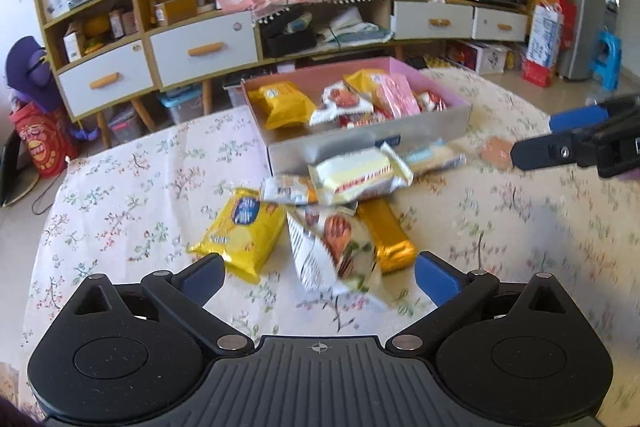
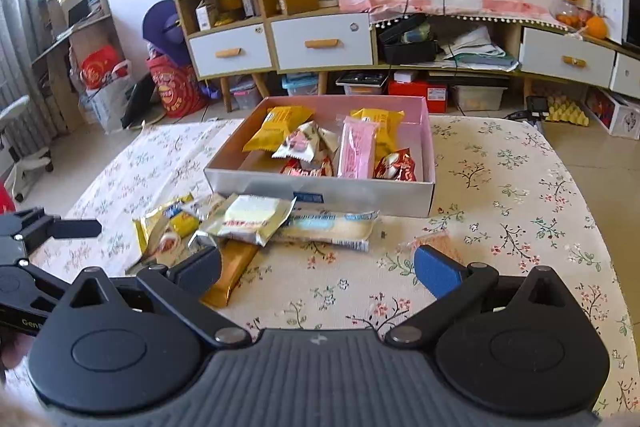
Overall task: Organize snacks
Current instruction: 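Withdraw both tools from the box back over the snack pile, then grasp another white pecan packet with the left tool while the right tool grasps the white-blue wafer stick packet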
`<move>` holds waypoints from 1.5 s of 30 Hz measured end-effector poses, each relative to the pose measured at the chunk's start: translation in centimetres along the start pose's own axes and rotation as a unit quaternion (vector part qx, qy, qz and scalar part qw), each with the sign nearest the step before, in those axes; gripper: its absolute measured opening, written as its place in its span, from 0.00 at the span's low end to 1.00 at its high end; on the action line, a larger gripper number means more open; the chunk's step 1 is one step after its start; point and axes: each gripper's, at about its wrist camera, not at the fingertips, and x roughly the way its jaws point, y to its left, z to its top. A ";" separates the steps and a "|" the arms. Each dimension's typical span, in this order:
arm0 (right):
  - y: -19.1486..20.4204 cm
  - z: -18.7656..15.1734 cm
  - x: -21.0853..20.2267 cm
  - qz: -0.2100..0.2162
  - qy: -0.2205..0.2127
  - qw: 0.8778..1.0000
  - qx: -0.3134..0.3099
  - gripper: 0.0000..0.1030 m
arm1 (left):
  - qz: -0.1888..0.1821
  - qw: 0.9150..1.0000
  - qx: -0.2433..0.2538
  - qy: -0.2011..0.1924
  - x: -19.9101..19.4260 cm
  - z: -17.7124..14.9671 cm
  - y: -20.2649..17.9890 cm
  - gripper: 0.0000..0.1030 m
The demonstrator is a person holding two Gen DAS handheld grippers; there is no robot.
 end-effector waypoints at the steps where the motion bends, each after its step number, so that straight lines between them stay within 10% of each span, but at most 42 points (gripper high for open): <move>1: 0.1 -0.1 0.1 -0.001 0.002 1.000 -0.005 1.00 | -0.003 1.000 -0.001 0.003 0.2 -0.3 0.2 0.99; 18: 0.4 -0.9 3.5 -0.007 0.016 0.999 -0.036 1.00 | -0.040 0.994 -0.105 -0.009 3.2 -0.4 1.1 0.93; 29: -1.4 1.0 6.5 0.041 0.034 0.991 -0.121 0.99 | -0.034 0.985 -0.167 0.022 4.8 0.5 1.3 0.54; 45: -1.4 0.8 8.7 0.082 0.089 0.986 -0.112 0.81 | -0.040 0.984 -0.171 0.037 5.2 0.8 1.7 0.53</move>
